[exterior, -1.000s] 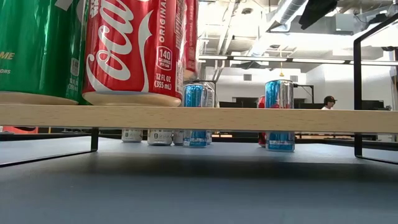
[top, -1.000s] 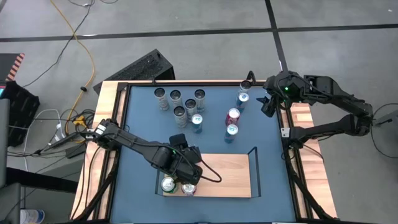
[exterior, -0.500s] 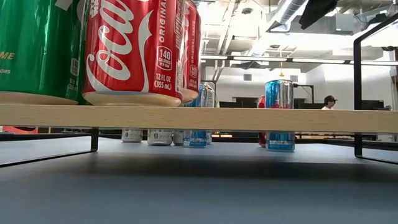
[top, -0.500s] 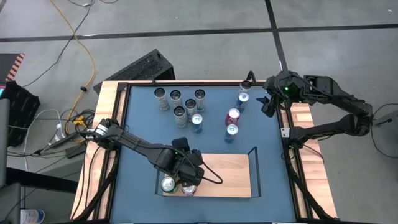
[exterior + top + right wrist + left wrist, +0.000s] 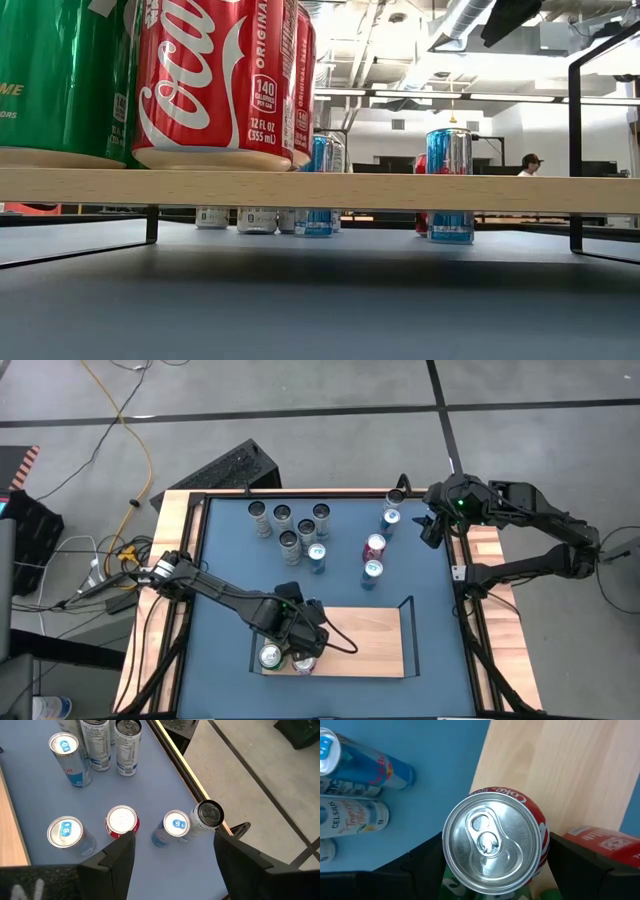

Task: Place canned beverage on shelf
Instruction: Put the top red-white soda can on the shelf aligned with the other red-white soda can

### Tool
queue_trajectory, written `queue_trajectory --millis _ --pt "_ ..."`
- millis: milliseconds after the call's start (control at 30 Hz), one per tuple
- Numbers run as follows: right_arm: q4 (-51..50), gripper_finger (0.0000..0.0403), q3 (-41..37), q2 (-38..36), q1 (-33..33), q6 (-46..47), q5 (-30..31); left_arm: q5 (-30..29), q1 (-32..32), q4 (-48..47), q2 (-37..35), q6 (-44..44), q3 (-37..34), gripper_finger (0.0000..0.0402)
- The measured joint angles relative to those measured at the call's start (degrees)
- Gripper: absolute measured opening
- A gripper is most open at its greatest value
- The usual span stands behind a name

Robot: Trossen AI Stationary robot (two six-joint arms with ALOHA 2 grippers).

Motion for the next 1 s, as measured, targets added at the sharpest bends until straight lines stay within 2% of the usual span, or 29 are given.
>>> queue_trajectory --millis 233,833,1000 --pt "0.00 0.0256 0.00 0.00 0.00 -0.17 0.01 0.61 -0.50 3.16 0.00 -1.55 -1.89 0.0284" --pt "0.04 0.0256 0.00 0.00 0.00 -0.15 0.02 1.50 -1.33 2.02 0.02 -1.46 -2.36 0.0284" --pt "0.04 0.0256 0.00 0.00 0.00 -0.15 0.02 1.90 -1.33 1.87 -0.43 -1.32 -2.36 0.0296"
